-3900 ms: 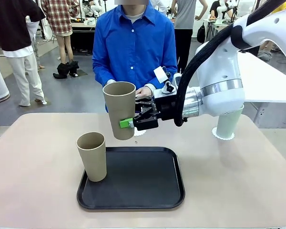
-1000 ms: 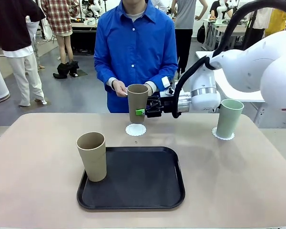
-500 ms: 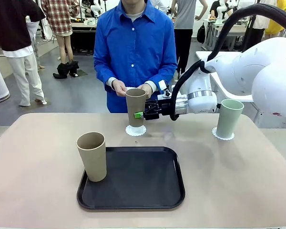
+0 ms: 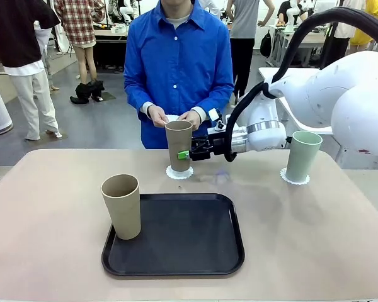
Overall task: Place coasters on the table and set cups on them.
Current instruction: Take one Reusable plastic cup from the Flat Tray and place it on a coaster set by the human.
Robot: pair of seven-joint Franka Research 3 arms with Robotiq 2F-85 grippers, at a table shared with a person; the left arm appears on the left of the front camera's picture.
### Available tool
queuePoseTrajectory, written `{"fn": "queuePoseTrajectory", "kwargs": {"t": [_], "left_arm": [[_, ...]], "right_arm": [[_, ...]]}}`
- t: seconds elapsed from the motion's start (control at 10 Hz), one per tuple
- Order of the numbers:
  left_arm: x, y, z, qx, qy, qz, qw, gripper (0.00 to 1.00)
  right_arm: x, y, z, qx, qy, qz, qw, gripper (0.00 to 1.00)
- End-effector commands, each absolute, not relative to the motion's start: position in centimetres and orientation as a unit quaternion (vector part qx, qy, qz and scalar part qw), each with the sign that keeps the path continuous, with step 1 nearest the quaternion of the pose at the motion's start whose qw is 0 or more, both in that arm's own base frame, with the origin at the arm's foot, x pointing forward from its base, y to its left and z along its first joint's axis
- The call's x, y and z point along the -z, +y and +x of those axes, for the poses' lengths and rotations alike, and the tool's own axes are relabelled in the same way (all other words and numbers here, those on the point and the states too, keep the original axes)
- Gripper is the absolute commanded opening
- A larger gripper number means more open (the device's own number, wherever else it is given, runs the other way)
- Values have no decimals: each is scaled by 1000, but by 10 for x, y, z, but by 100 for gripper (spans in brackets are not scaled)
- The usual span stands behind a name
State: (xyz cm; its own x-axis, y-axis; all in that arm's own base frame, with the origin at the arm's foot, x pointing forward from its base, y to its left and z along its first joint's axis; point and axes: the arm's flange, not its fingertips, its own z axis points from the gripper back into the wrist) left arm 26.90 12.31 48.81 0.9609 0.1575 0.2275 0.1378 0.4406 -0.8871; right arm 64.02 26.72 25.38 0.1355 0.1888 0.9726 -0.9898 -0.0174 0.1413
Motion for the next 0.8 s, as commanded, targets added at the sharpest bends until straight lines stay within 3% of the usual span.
{"fn": "queuePoseTrajectory", "kwargs": {"t": [0.0,0.7], "left_arm": [[-489,124,269,-1,-146,-537,831,100],[-489,124,269,-1,-146,-537,831,100]], "right_arm": [[-253,273,652,-518,-395,492,577,82],[-242,280,653,-521,-390,507,566,82]]}}
